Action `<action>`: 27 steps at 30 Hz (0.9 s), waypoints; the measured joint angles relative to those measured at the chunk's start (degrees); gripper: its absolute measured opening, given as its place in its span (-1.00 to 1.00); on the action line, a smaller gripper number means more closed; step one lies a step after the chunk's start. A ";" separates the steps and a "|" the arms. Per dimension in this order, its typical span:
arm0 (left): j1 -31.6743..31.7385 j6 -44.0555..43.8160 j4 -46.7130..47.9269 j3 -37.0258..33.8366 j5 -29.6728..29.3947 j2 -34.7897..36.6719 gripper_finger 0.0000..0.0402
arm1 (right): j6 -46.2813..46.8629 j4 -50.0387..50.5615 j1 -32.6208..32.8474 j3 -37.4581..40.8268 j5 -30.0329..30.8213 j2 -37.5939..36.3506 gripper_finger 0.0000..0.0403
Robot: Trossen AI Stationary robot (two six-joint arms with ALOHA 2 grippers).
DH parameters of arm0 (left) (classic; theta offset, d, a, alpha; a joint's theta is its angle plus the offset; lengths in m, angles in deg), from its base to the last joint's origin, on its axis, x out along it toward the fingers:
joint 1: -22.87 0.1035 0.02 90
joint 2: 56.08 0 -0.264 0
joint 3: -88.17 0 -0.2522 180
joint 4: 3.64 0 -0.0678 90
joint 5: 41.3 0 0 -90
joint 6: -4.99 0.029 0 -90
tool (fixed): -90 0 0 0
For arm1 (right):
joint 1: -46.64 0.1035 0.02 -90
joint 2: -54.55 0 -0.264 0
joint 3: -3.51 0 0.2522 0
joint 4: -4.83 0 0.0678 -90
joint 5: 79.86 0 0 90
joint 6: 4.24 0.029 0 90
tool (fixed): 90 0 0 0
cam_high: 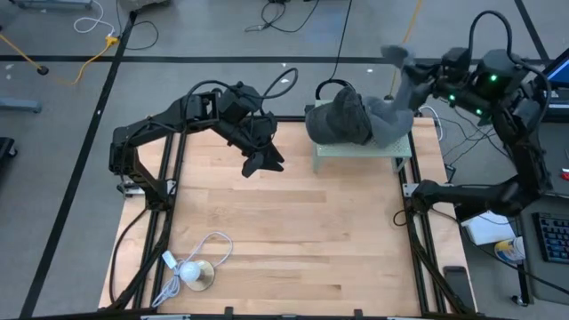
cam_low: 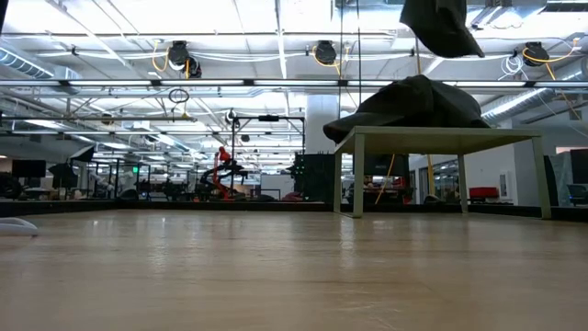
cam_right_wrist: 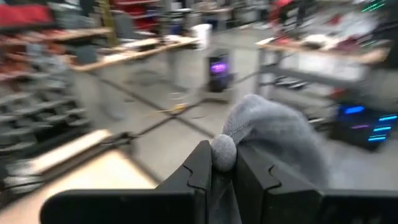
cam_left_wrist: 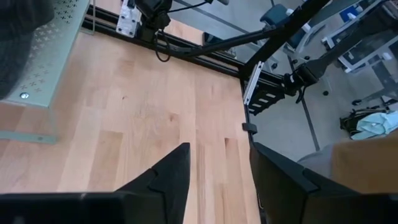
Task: Pick & Place hat
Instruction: Stack the gray cap on the gray cap on the shelf
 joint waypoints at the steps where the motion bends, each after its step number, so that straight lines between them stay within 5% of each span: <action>1: -0.01 0.04 0.00 0.00 0.01 0.00 -0.17 | -1.43 -0.05 0.00 -0.53 2.50 0.53 -0.85; 8: -0.02 0.56 0.02 0.00 -0.03 -0.01 -0.14 | -9.82 0.10 0.89 -1.78 19.05 4.01 -0.85; 27: -0.02 6.51 0.04 0.00 -6.68 -0.01 -0.19 | -28.34 1.54 11.81 -1.78 48.63 5.71 -0.85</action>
